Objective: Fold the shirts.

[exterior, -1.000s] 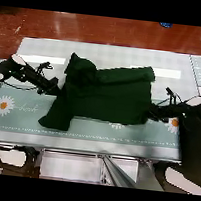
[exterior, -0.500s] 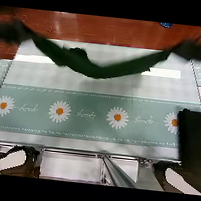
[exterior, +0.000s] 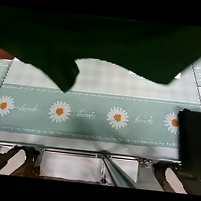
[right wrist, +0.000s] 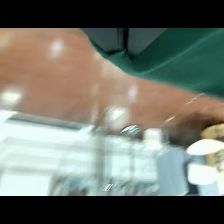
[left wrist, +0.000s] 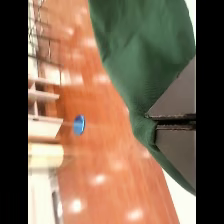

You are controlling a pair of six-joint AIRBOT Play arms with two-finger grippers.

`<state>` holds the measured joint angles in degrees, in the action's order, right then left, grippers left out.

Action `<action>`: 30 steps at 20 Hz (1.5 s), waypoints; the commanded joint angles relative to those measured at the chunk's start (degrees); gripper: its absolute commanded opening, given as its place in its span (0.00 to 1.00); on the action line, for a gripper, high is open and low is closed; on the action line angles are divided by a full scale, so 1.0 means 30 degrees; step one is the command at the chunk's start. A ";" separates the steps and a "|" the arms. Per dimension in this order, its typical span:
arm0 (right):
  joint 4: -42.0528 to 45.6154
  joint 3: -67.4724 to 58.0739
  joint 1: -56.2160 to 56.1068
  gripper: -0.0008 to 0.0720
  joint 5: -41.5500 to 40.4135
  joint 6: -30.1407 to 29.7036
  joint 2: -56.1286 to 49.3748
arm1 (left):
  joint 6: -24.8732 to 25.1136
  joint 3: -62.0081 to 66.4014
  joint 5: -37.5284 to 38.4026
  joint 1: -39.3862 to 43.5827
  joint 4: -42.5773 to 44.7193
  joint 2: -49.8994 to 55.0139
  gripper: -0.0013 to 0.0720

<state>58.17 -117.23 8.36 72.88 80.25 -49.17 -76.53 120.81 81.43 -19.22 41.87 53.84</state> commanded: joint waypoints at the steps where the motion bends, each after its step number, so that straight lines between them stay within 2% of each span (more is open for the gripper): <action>1: 0.3249 -0.0452 0.0015 0.04 0.1974 0.0670 0.2550 | -0.0568 0.0131 0.1399 -0.0007 0.2754 -0.3213 0.05; 4: 0.4211 -0.0437 0.0015 0.04 0.3869 0.1268 0.3592 | -0.0750 0.0109 0.1552 -0.0015 0.3286 -0.5238 0.05; 8: 0.4036 0.0466 0.0015 0.04 0.4495 0.1800 0.3723 | -0.1348 -0.1909 0.2229 -0.0015 0.3271 -0.5872 0.05; 12: 0.3723 0.6171 0.0007 0.04 0.4699 0.1800 0.3672 | -0.1392 -0.7169 0.2521 -0.0015 0.3548 -0.5355 0.05; 15: 0.2769 1.1234 0.0007 0.04 0.3053 0.1137 0.2790 | -0.1107 -1.1854 0.2397 -0.0007 0.2565 -0.3898 0.05; 17: 0.1472 1.4134 0.0007 0.04 0.0925 0.0372 0.1428 | 0.0481 -1.4469 0.0852 0.0015 0.1749 -0.2178 0.05; 20: 0.0073 1.6305 0.0015 0.04 -0.2033 -0.0495 -0.2259 | 0.0714 -1.5300 -0.2266 0.0634 0.1523 0.2412 0.05; 23: -0.1916 1.6276 0.0015 0.04 -0.5202 -0.0823 -0.6630 | 0.0313 -1.5198 -0.5275 0.1982 0.1530 0.7016 0.05; 25: -0.5195 1.5956 0.0015 0.04 -0.6521 -0.2645 -0.9340 | 0.0262 -1.4928 -0.7220 0.2856 0.1530 0.9398 0.05; 26: -0.5741 1.5336 0.0015 0.04 -0.6870 -0.2951 -1.0681 | 0.0262 -1.4666 -0.8167 0.3213 0.1530 1.0346 0.05; 30: -0.5843 1.1788 0.0379 0.04 -0.6936 -0.1581 -1.4848 | 0.0270 -1.2998 -1.0353 0.4226 0.1530 1.3041 0.05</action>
<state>44.18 -76.27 8.88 54.50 74.32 -84.88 -75.68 79.15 57.01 -8.75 46.50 86.54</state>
